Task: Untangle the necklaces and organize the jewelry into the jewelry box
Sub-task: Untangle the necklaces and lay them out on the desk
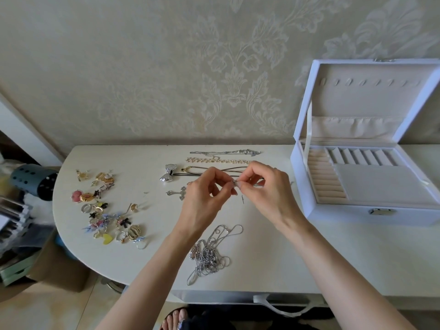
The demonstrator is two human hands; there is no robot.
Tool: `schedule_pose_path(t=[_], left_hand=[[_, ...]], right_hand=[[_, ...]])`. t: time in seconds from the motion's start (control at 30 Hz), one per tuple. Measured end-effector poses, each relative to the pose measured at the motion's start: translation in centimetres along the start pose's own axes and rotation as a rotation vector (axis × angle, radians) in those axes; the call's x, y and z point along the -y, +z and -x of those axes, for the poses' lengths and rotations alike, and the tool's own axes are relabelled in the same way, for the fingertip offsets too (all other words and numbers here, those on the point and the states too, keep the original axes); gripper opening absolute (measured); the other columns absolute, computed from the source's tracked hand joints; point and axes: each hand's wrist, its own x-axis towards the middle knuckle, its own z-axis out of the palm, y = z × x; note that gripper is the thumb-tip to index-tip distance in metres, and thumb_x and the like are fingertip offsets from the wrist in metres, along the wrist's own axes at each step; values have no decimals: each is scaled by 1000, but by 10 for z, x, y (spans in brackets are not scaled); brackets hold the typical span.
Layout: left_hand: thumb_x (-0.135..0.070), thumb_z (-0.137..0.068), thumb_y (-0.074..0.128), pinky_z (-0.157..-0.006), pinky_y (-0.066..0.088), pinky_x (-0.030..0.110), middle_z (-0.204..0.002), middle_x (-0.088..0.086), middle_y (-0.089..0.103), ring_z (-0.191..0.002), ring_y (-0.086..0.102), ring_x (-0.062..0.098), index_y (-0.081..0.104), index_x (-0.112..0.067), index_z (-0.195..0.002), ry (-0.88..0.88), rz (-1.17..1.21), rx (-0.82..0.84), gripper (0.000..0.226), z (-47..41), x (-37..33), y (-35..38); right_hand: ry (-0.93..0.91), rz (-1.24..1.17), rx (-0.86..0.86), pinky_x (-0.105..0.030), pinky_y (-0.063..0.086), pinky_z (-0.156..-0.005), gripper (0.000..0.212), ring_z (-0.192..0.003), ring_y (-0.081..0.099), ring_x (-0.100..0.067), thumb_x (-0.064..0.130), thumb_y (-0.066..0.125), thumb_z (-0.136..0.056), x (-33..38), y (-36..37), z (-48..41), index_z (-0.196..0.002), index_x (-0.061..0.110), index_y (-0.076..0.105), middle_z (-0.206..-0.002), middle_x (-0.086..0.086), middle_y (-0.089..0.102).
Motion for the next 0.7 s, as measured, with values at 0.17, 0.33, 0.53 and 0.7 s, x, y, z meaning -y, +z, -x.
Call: schedule_pose_path(t=[0.17, 0.33, 0.53, 0.7], left_hand=[[-20, -76, 58, -56, 46, 39, -66, -8, 64, -52, 46, 15, 55, -22, -75, 11, -72, -21, 4, -1, 2, 3], [-27, -69, 53, -57, 40, 33, -61, -8, 57, -51, 44, 15, 51, -21, -71, -46, -126, -99, 7, -4, 5, 4], [-30, -70, 56, -58, 40, 33, -54, -7, 52, -65, 58, 25, 44, -23, -65, -101, -260, -111, 16, -2, 2, 6], [-20, -75, 57, -56, 35, 28, -61, -3, 62, -69, 57, 22, 49, -20, -73, -181, -381, -111, 9, -4, 7, 4]], right_hand=[[23, -2, -1, -41, 50, -74, 16, -68, 56, -9, 13, 62, -73, 3, 1, 2, -64, 23, 54, -65, 12, 61], [32, -53, 26, -35, 49, -70, 15, -65, 54, -9, 10, 61, -71, 5, 1, 4, -65, 21, 53, -63, 12, 59], [103, -277, 67, -15, 41, -64, 15, -67, 54, -6, -1, 63, -75, 6, 6, 5, -68, 10, 55, -73, -2, 65], [226, -546, 59, -23, 49, -72, 16, -75, 64, -11, -7, 54, -83, 5, 5, 3, -74, 6, 52, -71, -3, 68]])
